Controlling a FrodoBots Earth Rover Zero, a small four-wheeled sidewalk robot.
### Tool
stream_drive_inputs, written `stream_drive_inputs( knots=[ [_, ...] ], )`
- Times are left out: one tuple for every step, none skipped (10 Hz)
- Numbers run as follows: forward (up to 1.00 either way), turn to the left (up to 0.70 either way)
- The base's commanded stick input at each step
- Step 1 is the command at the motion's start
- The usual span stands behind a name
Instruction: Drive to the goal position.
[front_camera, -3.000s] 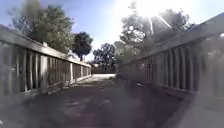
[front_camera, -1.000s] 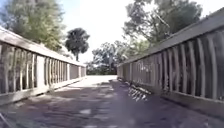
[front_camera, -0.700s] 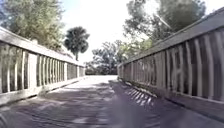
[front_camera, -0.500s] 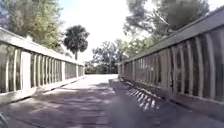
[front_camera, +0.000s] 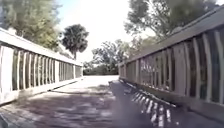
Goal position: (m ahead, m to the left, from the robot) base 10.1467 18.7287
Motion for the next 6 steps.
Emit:
stream_drive_inputs(
  knots=[
    [0.85, 0.00],
    [0.85, 0.00],
    [0.85, 0.00],
    [0.85, 0.00],
    [0.85, 0.00],
    [0.85, 0.00]
  ],
)
